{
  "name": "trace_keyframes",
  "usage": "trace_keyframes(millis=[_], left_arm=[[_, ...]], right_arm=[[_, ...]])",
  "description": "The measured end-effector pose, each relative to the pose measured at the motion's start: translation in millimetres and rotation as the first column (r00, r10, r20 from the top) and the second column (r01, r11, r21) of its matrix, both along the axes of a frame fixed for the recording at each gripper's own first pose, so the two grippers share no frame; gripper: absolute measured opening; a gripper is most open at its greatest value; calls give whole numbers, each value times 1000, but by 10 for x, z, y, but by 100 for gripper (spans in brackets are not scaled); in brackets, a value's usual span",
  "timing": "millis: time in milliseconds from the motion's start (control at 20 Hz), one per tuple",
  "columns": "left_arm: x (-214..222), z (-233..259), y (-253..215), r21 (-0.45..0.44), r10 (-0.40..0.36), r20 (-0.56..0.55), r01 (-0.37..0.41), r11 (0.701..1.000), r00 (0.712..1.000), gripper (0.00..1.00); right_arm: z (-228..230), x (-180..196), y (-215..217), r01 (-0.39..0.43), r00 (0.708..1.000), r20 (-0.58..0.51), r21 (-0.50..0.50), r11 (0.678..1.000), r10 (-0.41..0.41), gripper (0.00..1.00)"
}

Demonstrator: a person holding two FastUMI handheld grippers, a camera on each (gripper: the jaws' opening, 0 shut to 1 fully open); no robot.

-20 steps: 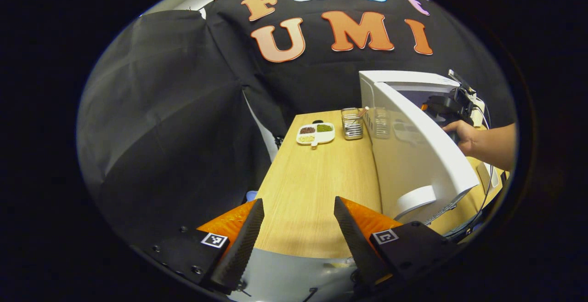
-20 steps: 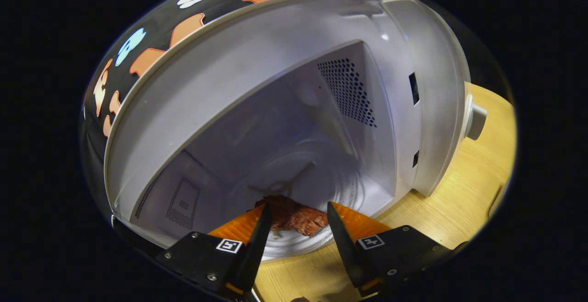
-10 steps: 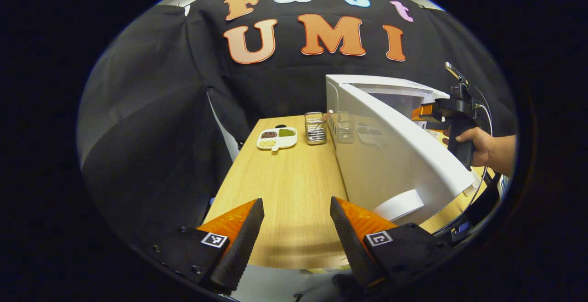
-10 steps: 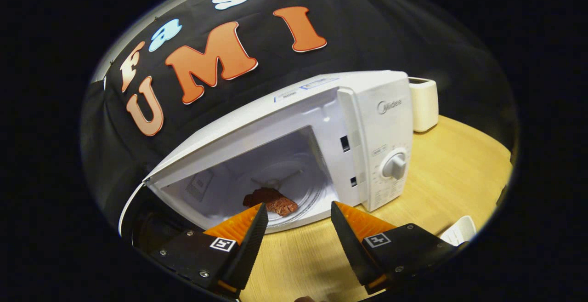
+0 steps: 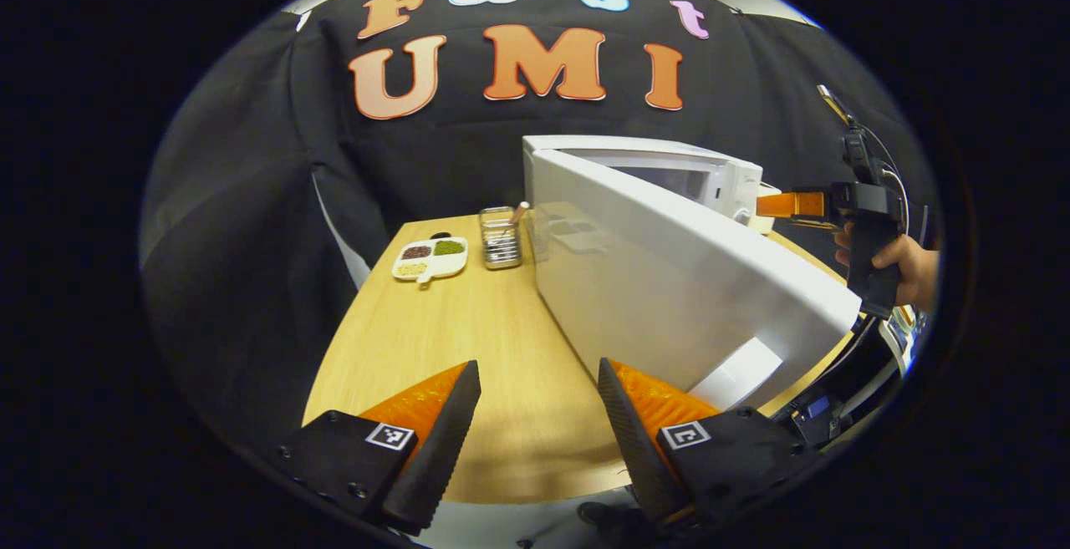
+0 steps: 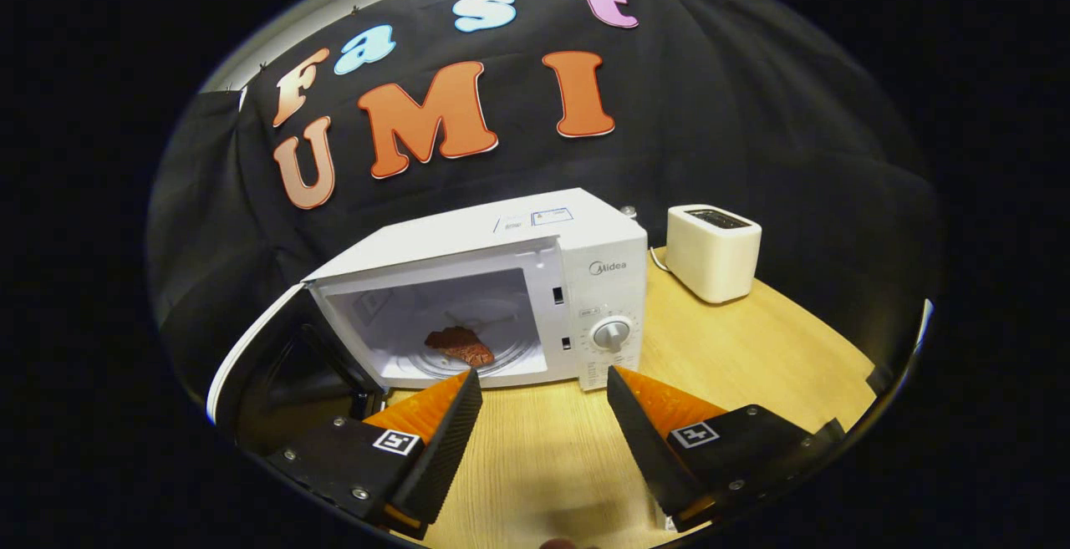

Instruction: Open the microwave oven with the left hand, put the food in, and close the microwave oven.

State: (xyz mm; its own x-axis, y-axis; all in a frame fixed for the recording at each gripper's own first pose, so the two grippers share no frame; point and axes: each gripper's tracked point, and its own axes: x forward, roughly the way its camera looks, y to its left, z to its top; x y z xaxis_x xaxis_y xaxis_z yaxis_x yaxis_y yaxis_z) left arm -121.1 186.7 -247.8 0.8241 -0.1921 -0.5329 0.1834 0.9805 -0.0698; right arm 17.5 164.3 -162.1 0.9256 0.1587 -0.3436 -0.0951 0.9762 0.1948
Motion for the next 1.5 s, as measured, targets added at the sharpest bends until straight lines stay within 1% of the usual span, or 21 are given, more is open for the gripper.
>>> trace_keyframes(millis=[50,200,300,350,400,450,500,550,600,700,750,900,950,1150,1200,1300,1350,1500], left_arm=[[40,17,-159,-6,-26,0,26,1000,1000,88],[120,66,-577,5,-89,12,89,996,996,69],[185,62,-797,28,-104,3,104,994,995,58],[231,40,-870,42,-102,-7,103,994,995,42],[255,23,-959,53,-97,-14,98,994,995,35],[282,41,-1043,56,-94,-15,94,994,995,20],[304,72,-1200,43,-111,-9,111,993,994,14],[325,104,-1340,38,-133,-3,133,990,991,10],[382,132,-1407,68,-140,12,139,988,990,7],[468,174,-1629,65,-173,31,171,983,984,3],[518,194,-1736,61,-181,33,179,982,983,5],[653,230,-2028,60,-204,41,202,978,978,4],[710,239,-2117,62,-210,44,207,976,977,5],[993,265,-2413,60,-207,58,204,977,977,4],[1073,268,-2459,55,-202,58,199,978,978,5],[1234,268,-2545,56,-195,57,192,980,979,4],[1310,268,-2584,60,-192,60,189,980,980,6],[1503,248,-2656,77,-189,65,184,980,980,6]], right_arm=[[31,-20,-76,-1,1000,7,-8,1000,1,94],[143,-73,-318,-3,999,34,-15,1000,4,95],[225,-92,-494,1,998,55,-19,1000,0,94],[275,-101,-587,3,998,68,-22,1000,-2,95],[328,-107,-688,8,996,83,-32,999,-5,95],[382,-112,-779,10,995,97,-37,999,-6,94],[438,-115,-865,12,994,111,-42,999,-8,95],[487,-126,-937,13,992,125,-43,999,-7,94],[538,-137,-1007,12,991,136,-46,999,-6,95],[640,-139,-1154,14,987,162,-52,999,-6,94],[666,-146,-1231,19,985,170,-54,998,-10,94],[701,-180,-1465,33,984,178,-46,998,-25,94],[709,-186,-1545,42,983,180,-44,998,-34,94],[734,-251,-1807,71,981,183,-31,997,-64,95],[737,-273,-1852,76,980,185,-33,997,-69,95],[745,-279,-1940,82,980,187,-46,996,-72,94],[732,-295,-1994,88,980,184,-53,995,-77,95],[724,-323,-2088,97,980,177,-56,994,-86,94]])
